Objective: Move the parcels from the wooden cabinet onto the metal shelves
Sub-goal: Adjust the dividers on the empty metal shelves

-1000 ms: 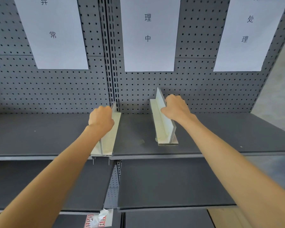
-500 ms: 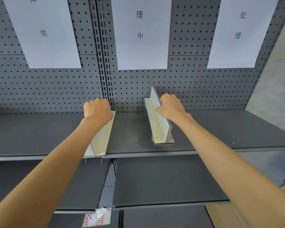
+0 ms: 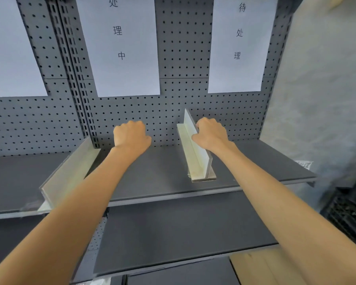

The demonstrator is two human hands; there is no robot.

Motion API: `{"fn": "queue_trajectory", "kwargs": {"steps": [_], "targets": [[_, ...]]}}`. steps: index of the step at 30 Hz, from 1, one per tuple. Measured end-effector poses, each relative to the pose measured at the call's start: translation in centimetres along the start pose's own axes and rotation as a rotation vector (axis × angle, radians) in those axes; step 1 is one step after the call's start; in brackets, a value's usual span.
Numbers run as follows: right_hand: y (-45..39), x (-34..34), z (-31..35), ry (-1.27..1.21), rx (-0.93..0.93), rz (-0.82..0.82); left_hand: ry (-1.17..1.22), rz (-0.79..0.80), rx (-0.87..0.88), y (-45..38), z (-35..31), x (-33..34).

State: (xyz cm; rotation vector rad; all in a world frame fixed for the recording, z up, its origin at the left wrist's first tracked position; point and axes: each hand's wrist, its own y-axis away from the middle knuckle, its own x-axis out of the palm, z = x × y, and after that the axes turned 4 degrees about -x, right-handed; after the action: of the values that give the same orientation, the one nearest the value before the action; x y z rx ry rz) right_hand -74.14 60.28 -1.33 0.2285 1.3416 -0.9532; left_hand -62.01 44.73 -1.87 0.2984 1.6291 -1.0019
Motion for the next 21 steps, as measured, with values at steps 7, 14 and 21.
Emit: {"fn": "queue_trajectory", "kwargs": {"steps": [7, 14, 21], "targets": [[0.5, -2.9, -9.8, 0.056, 0.027, 0.011, 0.123, -0.061, 0.027, 0.1, -9.7, 0.1], [0.4, -4.8, -18.0, 0.077, 0.020, 0.039, 0.247, -0.064, 0.013, 1.2, -16.8, 0.2], [0.3, -5.1, -21.5, 0.108, 0.049, 0.065, 0.223, -0.048, -0.012, 1.9, -19.4, 0.2]]}}
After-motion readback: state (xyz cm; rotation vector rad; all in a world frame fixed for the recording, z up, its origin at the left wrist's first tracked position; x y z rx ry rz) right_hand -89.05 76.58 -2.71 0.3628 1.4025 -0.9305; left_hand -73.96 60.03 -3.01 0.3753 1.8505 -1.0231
